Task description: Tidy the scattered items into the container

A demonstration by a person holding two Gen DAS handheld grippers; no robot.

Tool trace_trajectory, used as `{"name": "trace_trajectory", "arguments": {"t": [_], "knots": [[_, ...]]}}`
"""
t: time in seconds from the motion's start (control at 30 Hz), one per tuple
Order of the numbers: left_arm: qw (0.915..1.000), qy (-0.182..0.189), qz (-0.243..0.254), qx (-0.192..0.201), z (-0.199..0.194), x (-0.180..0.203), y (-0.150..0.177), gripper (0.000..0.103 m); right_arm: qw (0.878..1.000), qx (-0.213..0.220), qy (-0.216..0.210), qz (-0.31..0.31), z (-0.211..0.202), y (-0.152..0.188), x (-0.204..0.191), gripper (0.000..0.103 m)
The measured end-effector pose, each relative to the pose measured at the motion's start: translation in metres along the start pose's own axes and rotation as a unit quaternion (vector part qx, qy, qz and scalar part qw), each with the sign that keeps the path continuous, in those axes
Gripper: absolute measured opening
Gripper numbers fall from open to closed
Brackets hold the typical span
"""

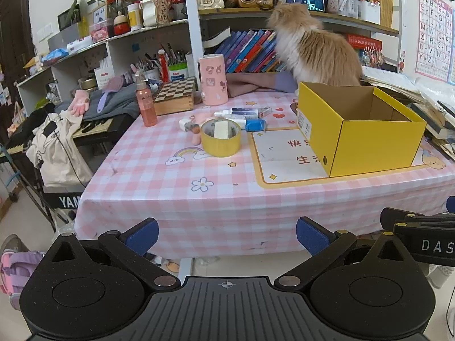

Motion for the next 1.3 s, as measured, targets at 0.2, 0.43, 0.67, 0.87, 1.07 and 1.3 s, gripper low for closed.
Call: {"name": "trace_trajectory", "arguments": {"t": [0.2,0.43,0.67,0.87,1.07,1.3], "knots": [[1.0,0.0,0.0,0.003,-0.001,-0.001,-0.001,0.103,1.0,0.001,0.004,-0.004,-0.001,0.001,-0.001,0.103],[1.0,-0.004,-0.007,0.003,-0.001,-0.005,-0.001,0.103,1.0,0.0,0.006,-0.007,-0.001,0.001,-0.003,0.103],[0.9999,-0.006,-0.009,0.003,0.0,-0.007,-0.001,0.103,1.0,0.001,0.017,-0.014,0.0,0.0,-0.005,0.103],[0.9999,-0.005,-0.009,0.002,0.001,-0.008,0.001,0.103,1.0,-0.001,0.015,-0.016,0.0,0.0,-0.007,0.103],[0.9999,-0.007,-0.012,-0.002,0.003,-0.011,0.004,0.103,1.0,-0.003,0.012,-0.02,0.002,0.001,-0.01,0.103],[0.9999,-0.007,-0.013,-0.002,0.003,-0.011,0.004,0.103,1.0,-0.004,0.01,-0.024,0.004,0.003,-0.014,0.103]]}}
Point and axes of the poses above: each gripper's, at about its wrist camera, not at the fingertips, and z roughly the way its jaws point, x to its right, y to its underside, the point moved 8 cm from there along z, roughly the way its jaws point, and after that the axes turned 15 degrees about z, right-handed, at the moved point
